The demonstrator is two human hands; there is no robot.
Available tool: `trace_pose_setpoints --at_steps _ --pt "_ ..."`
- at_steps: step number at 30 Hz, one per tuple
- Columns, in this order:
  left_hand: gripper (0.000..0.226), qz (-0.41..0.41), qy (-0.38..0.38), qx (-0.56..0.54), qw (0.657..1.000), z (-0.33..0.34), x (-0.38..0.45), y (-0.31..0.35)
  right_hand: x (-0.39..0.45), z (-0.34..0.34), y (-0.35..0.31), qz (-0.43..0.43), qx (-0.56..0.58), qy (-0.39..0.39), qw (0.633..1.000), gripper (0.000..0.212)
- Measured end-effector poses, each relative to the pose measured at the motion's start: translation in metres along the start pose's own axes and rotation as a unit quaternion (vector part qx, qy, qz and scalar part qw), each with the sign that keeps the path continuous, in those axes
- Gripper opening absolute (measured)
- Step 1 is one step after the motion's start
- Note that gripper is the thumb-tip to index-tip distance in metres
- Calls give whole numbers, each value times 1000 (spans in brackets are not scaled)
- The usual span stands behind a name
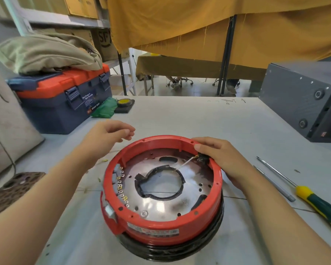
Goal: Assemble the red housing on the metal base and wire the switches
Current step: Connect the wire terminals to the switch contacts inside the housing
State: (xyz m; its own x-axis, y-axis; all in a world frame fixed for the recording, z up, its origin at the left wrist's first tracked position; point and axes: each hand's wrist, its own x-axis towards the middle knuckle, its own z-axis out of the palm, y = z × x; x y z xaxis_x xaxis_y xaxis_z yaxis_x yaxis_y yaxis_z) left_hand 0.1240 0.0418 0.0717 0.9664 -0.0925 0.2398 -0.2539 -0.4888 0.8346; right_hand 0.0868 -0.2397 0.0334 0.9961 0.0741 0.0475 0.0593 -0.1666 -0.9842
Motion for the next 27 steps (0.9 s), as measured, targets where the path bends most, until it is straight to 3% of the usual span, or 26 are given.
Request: trace_pose_setpoints --at_steps 4,8,12,17,22,27 --pt "24 -52 35 38 997 -18 -3 -36 1 0 1 4 43 -27 999 23" --pt "20 -60 36 157 985 -21 4 -61 2 0 1 6 34 -19 999 24" --pt "24 -31 -23 253 967 -16 15 -67 2 0 1 11 30 -17 999 25" --pt "19 8 -74 290 954 -7 25 -65 1 1 0 6 15 -18 1000 25" --pt "8 39 -72 321 944 -2 27 -64 2 0 0 6 15 -18 1000 25" --pt "14 65 -92 362 925 1 27 -72 3 1 0 5 9 -22 1000 25"
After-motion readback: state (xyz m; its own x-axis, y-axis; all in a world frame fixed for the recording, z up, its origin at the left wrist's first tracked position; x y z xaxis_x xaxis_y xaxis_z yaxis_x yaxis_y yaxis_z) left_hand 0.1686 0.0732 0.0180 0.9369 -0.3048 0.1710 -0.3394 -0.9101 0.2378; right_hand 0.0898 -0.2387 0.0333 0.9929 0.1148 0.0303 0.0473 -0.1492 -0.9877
